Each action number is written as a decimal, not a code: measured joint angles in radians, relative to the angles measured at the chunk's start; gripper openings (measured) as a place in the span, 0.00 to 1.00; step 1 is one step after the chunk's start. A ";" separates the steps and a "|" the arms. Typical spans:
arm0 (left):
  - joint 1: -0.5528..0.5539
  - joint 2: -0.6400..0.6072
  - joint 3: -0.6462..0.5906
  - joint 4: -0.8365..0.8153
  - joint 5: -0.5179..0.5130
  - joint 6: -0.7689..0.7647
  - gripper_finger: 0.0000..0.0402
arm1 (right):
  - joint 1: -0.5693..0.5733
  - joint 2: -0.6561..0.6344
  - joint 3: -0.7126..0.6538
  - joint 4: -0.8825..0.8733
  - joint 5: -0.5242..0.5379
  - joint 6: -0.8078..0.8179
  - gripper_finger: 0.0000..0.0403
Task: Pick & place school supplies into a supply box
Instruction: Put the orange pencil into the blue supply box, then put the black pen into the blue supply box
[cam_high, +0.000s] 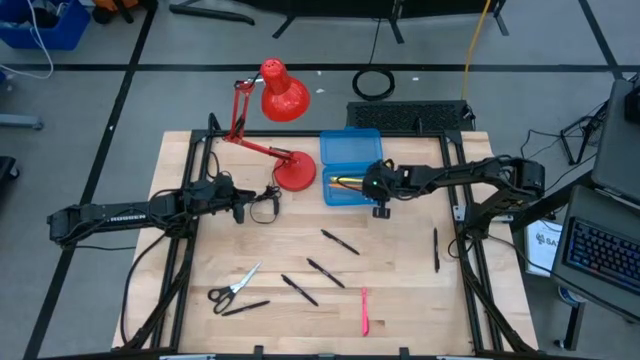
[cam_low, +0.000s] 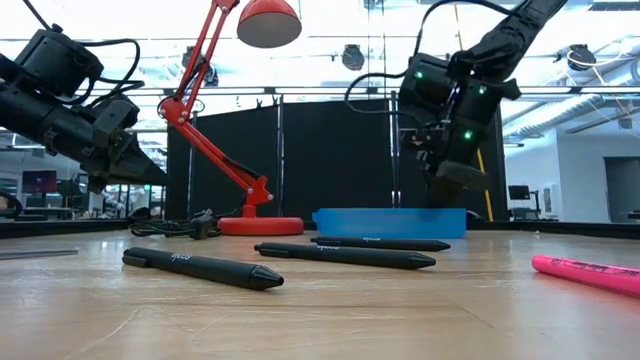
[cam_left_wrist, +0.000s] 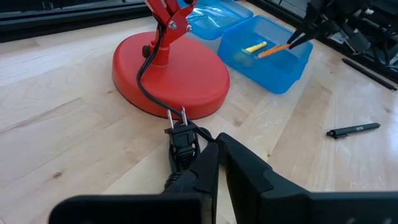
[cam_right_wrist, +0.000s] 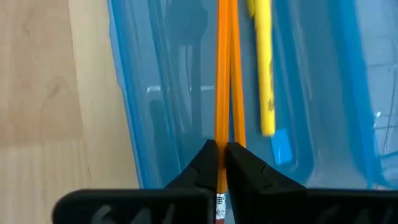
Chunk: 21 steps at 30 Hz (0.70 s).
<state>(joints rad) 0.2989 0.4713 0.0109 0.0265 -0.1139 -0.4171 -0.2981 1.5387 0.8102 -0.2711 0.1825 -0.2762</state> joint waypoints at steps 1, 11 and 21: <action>0.000 0.000 0.000 0.000 0.000 0.000 0.08 | 0.000 0.000 -0.004 0.022 -0.001 0.007 0.03; 0.000 0.000 0.000 0.000 0.000 -0.001 0.08 | 0.000 0.000 -0.009 0.072 -0.001 0.054 0.16; 0.000 0.000 0.000 0.000 0.000 0.000 0.08 | 0.027 -0.013 -0.009 0.072 -0.001 0.143 0.17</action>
<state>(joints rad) 0.2989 0.4713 0.0109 0.0265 -0.1143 -0.4171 -0.2709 1.5255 0.8017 -0.1989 0.1814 -0.1335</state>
